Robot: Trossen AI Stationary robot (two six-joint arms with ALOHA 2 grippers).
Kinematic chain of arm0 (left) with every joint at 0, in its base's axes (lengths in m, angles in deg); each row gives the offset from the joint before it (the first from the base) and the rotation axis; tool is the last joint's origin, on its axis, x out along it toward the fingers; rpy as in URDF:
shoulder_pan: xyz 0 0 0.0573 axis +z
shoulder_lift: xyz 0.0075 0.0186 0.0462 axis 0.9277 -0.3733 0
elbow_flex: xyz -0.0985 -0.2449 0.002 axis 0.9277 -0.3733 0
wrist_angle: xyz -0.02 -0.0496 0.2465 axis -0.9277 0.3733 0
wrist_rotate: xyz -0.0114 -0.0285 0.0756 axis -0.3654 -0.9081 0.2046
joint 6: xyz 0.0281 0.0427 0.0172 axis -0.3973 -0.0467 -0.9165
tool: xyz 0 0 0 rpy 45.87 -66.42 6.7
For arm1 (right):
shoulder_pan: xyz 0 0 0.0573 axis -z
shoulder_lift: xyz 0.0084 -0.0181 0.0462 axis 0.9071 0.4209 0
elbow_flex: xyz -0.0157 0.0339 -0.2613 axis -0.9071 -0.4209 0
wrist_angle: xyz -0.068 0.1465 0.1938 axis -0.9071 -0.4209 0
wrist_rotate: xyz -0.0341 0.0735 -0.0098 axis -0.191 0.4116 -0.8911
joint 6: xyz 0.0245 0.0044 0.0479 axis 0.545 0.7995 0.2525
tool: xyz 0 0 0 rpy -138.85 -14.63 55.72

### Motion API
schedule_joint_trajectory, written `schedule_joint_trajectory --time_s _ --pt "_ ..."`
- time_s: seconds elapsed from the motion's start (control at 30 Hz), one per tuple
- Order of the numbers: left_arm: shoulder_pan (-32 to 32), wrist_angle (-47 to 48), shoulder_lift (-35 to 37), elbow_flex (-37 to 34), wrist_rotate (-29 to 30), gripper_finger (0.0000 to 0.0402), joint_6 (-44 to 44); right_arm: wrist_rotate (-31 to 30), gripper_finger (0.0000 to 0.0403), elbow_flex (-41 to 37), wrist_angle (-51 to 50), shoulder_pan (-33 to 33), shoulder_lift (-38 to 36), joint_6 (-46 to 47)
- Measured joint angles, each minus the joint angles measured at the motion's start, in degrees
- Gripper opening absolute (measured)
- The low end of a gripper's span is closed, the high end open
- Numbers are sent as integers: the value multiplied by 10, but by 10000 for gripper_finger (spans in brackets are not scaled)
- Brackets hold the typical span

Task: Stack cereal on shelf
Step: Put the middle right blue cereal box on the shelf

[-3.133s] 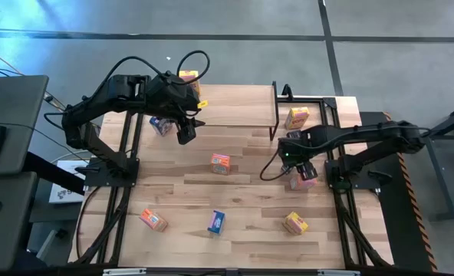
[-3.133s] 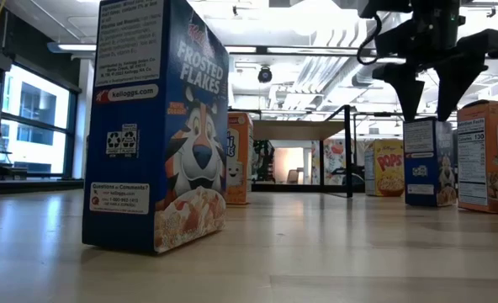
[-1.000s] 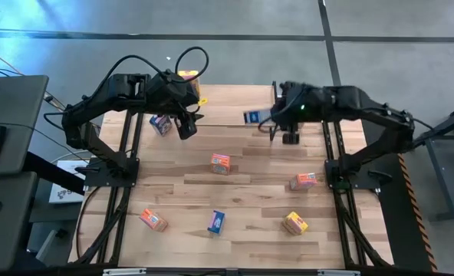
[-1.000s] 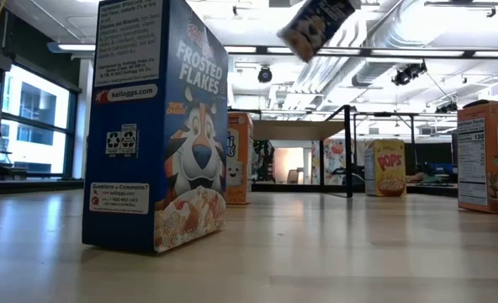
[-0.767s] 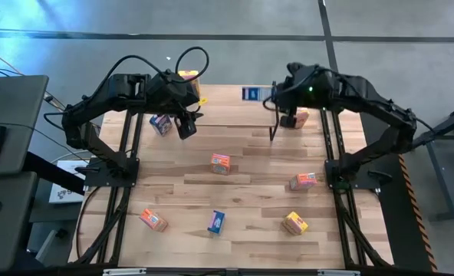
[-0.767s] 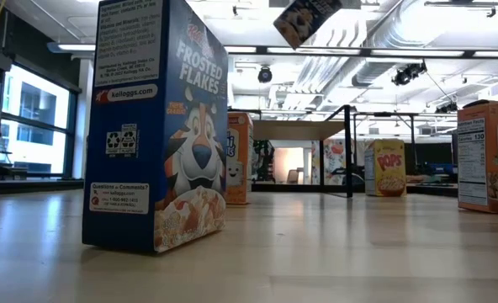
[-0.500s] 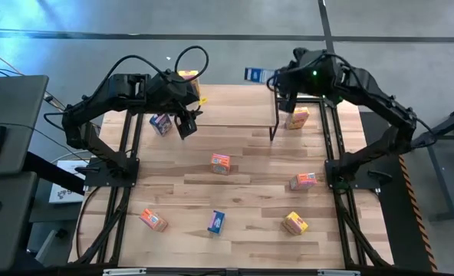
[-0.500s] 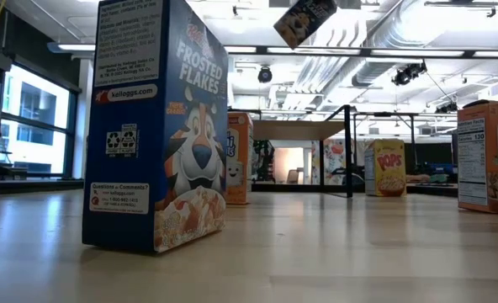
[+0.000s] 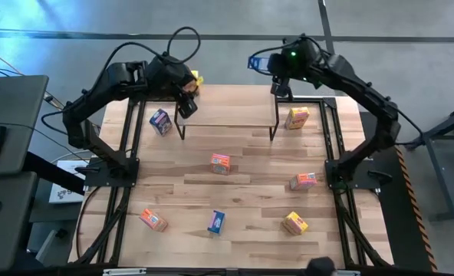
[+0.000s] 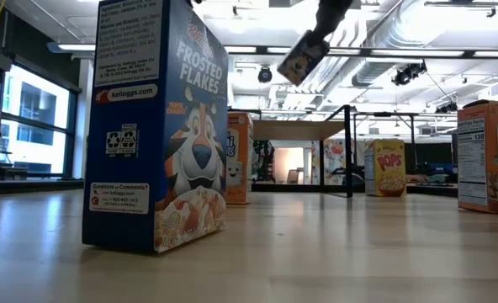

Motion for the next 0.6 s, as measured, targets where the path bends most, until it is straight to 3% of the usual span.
schedule_joint_trajectory --time_s 0.6 --pt "22 3 -2 0 -2 220 -12 18 170 0 -115 5 47 32"
